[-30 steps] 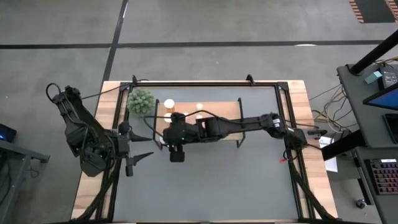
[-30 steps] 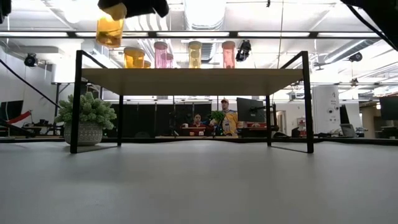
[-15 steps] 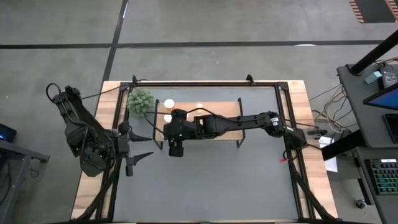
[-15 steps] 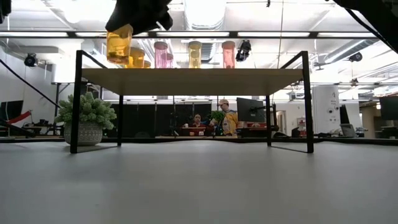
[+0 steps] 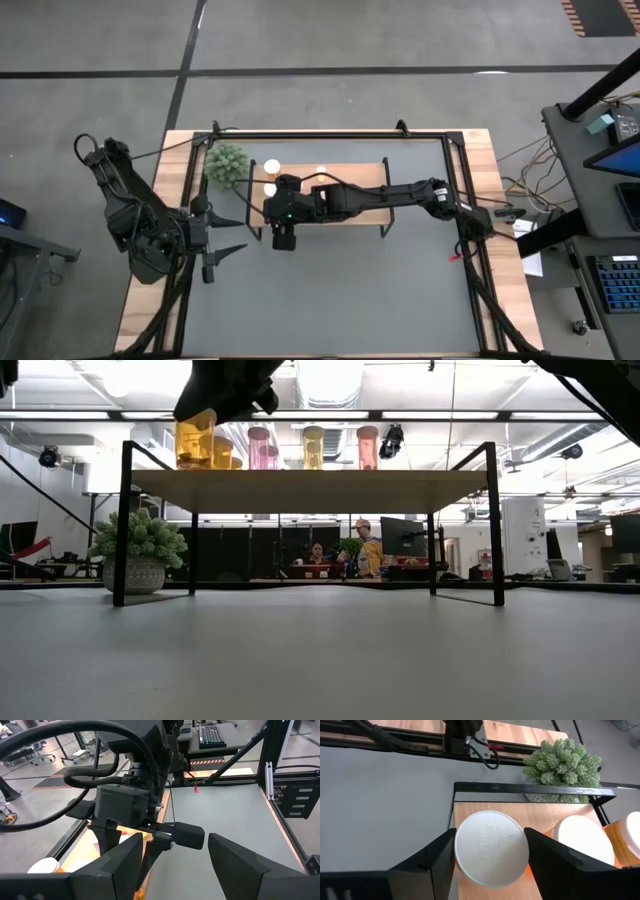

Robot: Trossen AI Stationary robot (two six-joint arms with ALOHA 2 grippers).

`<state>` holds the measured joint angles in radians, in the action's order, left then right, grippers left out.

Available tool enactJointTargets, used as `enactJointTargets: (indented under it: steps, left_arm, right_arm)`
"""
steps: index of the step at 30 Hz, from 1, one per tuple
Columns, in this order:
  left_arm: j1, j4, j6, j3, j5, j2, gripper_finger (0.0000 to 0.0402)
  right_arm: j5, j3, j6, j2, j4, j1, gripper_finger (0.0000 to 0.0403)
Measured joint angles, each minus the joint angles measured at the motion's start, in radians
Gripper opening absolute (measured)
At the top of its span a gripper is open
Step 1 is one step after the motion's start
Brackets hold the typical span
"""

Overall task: Pick and place medicine bottles onto shelf by color
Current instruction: Move the orange pill bottle to align with the other orange pill bottles on the shelf

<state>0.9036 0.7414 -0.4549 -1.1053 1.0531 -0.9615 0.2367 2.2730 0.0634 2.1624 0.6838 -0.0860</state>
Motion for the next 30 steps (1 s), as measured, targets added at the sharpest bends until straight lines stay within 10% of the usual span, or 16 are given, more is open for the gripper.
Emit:
enactJointTargets:
  steps: [12,30]
  left_arm:
    - [0.000,0.000,0.000,0.000,0.000,0.000,0.0209]
    - [0.000,-0.013,-0.002,0.000,0.001,-0.043,0.0209]
  right_arm:
    - [0.000,0.000,0.000,0.000,0.000,0.004,0.0263]
    - [0.097,0.001,0.069,-0.186,0.103,-0.096,0.0238]
